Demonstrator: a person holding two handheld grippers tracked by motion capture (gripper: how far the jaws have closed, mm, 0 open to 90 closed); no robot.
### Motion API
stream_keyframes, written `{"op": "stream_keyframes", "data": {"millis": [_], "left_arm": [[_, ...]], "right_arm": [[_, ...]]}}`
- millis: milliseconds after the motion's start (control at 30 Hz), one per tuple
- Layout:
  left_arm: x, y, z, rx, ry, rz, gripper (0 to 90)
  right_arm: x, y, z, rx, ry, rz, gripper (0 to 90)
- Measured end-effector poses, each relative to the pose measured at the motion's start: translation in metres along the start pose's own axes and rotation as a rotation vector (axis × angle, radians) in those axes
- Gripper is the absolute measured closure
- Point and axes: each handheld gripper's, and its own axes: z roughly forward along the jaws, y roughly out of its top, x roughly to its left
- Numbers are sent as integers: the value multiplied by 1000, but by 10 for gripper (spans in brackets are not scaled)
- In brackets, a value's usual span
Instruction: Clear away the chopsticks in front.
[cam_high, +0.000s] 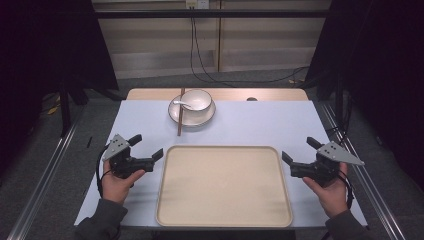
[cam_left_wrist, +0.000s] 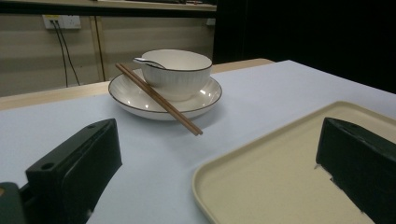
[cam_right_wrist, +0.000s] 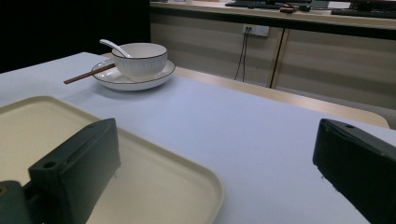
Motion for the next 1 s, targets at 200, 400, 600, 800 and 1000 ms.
{"op": "stream_keyframes", "data": {"millis": [200, 400, 600, 800, 1000], "left_arm": [[0, 1, 6, -1, -2, -15, 0], [1, 4, 11, -4, 25, -38, 0], [6, 7, 18, 0, 36, -77, 0], [14, 7, 23, 28, 90, -89, 0], [23, 11, 34, 67, 147, -92, 15]], "right_arm": [[-2, 0, -3, -2, -11, 3, 4], [-5, -2, -4, 5, -7, 14, 4], [-2, -1, -5, -1, -9, 8, 5], [1, -2, -5, -1, 8, -10, 6], [5, -4, -7, 1, 28, -23, 6]]}}
